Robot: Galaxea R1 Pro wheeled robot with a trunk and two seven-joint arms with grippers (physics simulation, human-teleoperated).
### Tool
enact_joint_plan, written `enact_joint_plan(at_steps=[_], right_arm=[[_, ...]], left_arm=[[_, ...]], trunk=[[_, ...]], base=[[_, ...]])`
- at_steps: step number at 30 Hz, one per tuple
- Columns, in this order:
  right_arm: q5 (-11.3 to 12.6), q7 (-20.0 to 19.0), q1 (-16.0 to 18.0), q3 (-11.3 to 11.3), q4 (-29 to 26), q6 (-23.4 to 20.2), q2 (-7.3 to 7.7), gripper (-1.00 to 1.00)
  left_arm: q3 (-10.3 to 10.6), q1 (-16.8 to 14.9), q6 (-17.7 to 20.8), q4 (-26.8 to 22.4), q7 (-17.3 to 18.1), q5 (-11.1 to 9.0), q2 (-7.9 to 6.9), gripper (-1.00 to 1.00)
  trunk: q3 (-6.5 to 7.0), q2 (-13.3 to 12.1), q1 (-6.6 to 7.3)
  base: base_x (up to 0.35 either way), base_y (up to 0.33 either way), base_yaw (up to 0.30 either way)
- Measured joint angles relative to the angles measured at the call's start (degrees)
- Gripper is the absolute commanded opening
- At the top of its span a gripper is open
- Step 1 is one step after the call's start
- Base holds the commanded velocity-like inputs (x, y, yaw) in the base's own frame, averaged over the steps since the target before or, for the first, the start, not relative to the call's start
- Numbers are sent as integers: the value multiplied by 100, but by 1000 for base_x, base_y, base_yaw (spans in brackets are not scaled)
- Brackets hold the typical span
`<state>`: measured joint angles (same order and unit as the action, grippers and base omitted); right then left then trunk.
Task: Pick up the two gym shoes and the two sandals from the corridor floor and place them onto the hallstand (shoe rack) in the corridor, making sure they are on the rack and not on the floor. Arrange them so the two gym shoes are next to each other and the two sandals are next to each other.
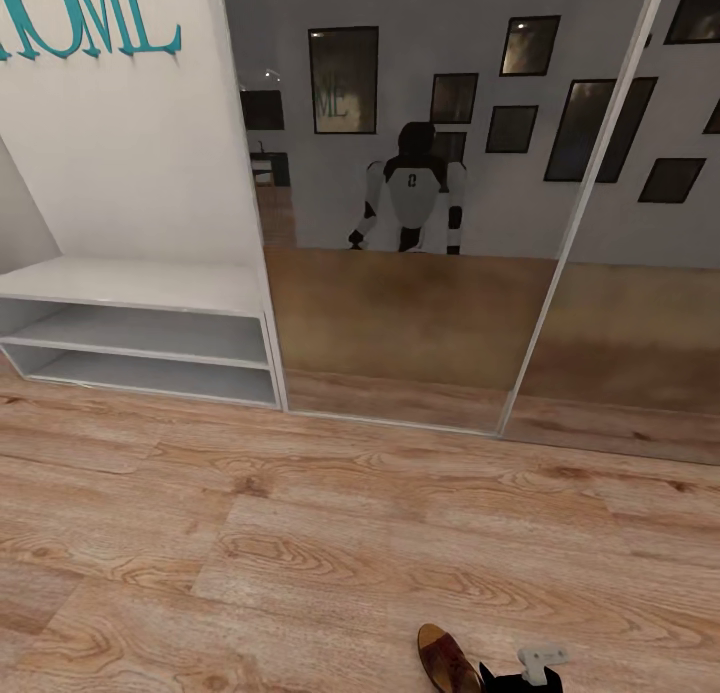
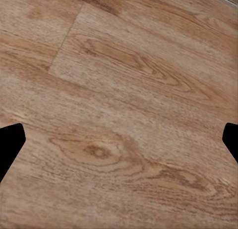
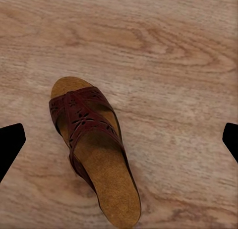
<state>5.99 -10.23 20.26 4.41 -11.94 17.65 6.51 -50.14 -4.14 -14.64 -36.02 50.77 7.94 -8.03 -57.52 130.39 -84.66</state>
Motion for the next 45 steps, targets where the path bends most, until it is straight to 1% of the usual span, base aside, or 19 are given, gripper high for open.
enact_joint_plan(at_steps=[11, 23, 45], right_arm=[[2, 1, 0, 1, 0, 0, 0, 100], [8, 5, 0, 4, 0, 0, -5, 100], [9, 9, 0, 5, 0, 0, -6, 100]], left_arm=[[0, 0, 0, 0, 0, 1, -1, 100], [0, 0, 0, 1, -1, -2, -1, 100], [1, 0, 0, 0, -5, 2, 0, 100]], trunk=[[0, 0, 0], [0, 0, -1], [0, 0, 0]], base=[[-9, -1, 0], [-111, -61, 0], [-5, -17, 0]])
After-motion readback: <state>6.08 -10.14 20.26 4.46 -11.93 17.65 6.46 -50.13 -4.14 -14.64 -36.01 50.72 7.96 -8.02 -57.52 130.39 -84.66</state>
